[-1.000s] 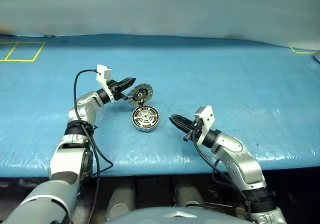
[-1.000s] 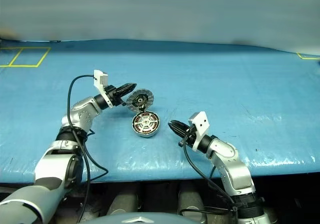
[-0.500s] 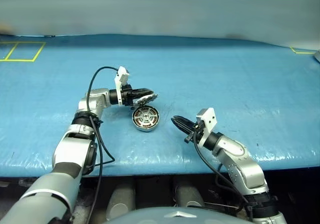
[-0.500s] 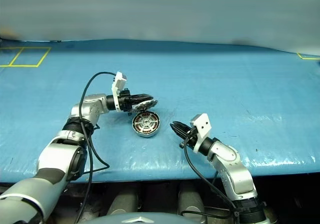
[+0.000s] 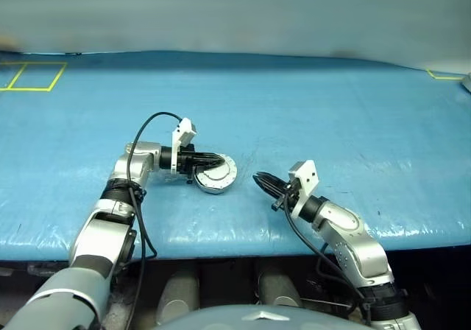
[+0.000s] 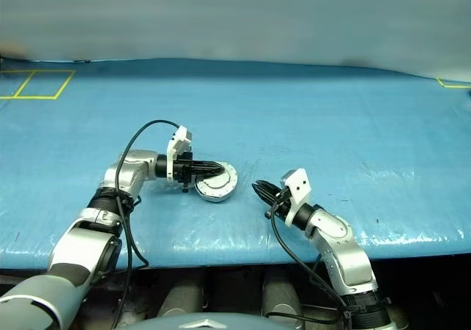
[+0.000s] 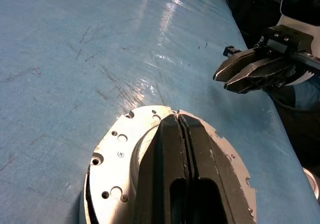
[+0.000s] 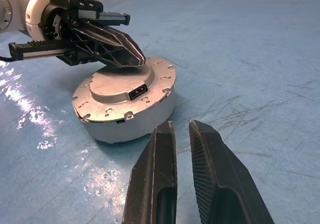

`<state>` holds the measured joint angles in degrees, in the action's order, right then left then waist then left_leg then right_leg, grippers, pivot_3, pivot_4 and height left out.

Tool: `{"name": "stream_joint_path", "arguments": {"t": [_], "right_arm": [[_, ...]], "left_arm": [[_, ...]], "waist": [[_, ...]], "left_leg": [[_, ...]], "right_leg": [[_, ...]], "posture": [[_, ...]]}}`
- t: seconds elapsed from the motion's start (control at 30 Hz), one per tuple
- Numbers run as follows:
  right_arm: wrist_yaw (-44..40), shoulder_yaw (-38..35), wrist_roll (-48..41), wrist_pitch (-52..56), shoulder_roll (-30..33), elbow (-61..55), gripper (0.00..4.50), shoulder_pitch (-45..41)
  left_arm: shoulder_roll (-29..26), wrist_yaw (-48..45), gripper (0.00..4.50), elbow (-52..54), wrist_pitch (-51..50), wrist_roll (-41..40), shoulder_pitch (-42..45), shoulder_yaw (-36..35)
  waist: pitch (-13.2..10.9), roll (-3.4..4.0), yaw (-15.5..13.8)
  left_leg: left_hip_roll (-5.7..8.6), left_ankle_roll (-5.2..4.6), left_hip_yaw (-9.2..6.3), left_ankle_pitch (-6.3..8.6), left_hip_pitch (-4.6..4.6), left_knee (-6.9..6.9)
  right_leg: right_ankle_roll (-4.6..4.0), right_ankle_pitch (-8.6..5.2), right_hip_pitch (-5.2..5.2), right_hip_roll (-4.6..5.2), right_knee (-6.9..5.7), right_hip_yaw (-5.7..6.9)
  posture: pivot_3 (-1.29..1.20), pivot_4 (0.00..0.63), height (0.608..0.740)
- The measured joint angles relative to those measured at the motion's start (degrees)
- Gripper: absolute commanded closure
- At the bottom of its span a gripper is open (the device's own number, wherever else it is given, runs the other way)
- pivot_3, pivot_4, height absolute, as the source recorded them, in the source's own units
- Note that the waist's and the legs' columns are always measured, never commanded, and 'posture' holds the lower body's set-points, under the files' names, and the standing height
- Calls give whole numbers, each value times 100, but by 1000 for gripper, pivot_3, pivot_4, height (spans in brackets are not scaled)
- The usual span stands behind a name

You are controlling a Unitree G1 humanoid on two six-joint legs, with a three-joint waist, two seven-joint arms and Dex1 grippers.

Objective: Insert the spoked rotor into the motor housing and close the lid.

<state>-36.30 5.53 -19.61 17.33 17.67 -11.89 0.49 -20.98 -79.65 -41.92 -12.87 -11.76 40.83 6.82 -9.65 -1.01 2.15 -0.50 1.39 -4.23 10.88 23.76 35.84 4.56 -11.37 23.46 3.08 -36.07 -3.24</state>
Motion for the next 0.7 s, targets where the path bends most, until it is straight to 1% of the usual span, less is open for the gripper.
{"name": "stream_joint_path", "arguments": {"t": [0.2, 0.5, 0.7], "right_arm": [[-4, 17, 25, -69, -25, 75, 3943, -88], [-359, 135, 26, -439, -76, 361, 3943, -188], [-367, 203, 126, -477, -163, 512, 3943, -450]], "left_arm": [[-118, 162, 4500, 275, 224, 27, -249, 12], [-294, 724, 4500, 654, 347, -112, -728, -479], [-476, 1080, 4500, 1525, 621, -221, -1362, -747]], "waist": [[10, 7, 0], [10, 7, 0], [7, 9, 5]], "left_leg": [[-1, 0, 1, 0, -11, 3], [-1, 0, 1, 0, -3, 8], [-3, 0, 4, 0, -2, 2]], "right_leg": [[-2, -1, -9, 0, -3, -1], [-1, -1, -2, 0, -5, 0], [-2, 0, 5, 1, -5, -3]], "posture": [[0, 150, 740], [0, 150, 740], [0, 150, 740]]}}
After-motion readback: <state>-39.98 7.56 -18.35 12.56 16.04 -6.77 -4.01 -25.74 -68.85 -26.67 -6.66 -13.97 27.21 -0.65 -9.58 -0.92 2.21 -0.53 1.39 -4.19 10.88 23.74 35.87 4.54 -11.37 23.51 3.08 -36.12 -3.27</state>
